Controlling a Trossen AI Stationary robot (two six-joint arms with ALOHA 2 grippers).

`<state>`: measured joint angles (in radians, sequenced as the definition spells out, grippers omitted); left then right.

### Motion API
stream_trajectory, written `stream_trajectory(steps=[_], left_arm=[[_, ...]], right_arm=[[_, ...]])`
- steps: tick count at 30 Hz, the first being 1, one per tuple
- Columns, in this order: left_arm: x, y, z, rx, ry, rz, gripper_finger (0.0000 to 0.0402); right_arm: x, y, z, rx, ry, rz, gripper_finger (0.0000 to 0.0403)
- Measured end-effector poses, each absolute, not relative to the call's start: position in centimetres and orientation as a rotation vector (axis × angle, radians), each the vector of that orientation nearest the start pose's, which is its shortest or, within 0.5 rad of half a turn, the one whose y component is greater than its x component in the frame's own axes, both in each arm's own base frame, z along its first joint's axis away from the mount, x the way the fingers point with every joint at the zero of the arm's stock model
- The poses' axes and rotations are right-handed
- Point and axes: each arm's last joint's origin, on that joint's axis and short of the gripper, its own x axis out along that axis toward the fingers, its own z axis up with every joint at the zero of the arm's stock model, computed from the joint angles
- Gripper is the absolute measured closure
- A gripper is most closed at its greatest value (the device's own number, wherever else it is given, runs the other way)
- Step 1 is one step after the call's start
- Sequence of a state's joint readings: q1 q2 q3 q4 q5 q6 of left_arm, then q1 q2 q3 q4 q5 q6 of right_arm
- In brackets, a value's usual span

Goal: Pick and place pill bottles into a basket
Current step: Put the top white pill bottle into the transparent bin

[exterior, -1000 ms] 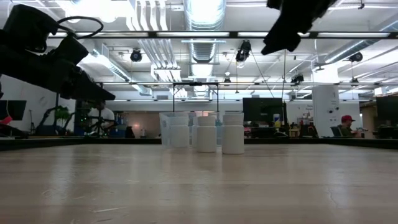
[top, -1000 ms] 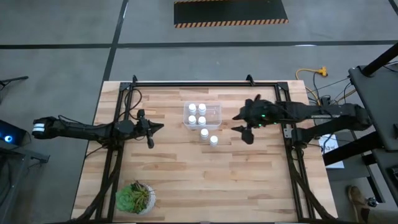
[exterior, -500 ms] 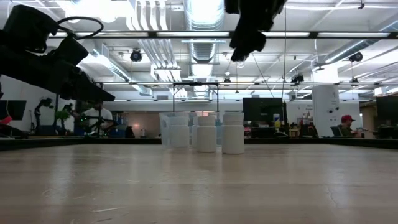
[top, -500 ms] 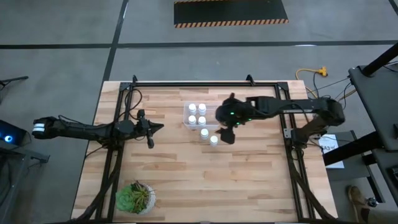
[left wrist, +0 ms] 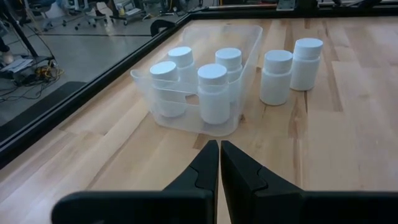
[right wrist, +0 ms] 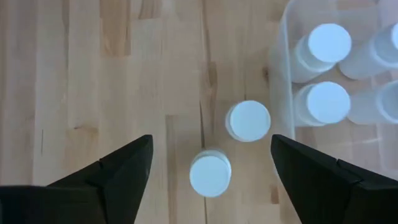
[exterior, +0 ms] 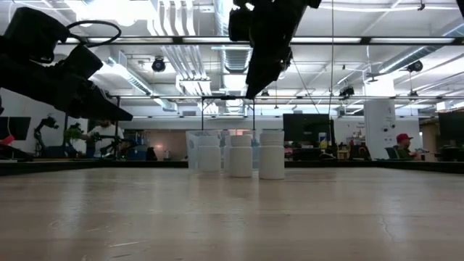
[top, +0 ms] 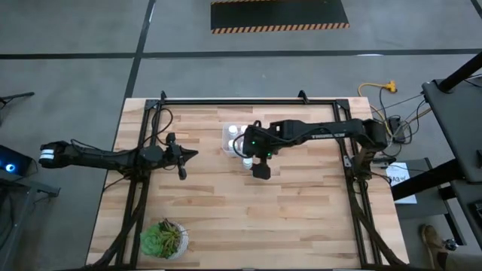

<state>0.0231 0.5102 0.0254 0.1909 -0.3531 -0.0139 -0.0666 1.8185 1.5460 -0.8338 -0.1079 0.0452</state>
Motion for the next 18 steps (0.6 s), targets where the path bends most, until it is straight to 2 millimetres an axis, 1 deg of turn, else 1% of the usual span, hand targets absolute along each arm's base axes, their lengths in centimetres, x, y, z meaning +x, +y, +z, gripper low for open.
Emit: stream_trajectory(steps=[7,18], left_arm=[[12.6,1.3,14.2,0.037,0.305,0.375,0.0402],[13.0,1.3,13.4,0.047,0.373,0.374,0.0402]], right_arm=[[38.7,-2.2,24.8,0.155,1.151,0.027,0.0087],[39.3,-3.0,23.7,0.161,1.154,0.023,0.0087]])
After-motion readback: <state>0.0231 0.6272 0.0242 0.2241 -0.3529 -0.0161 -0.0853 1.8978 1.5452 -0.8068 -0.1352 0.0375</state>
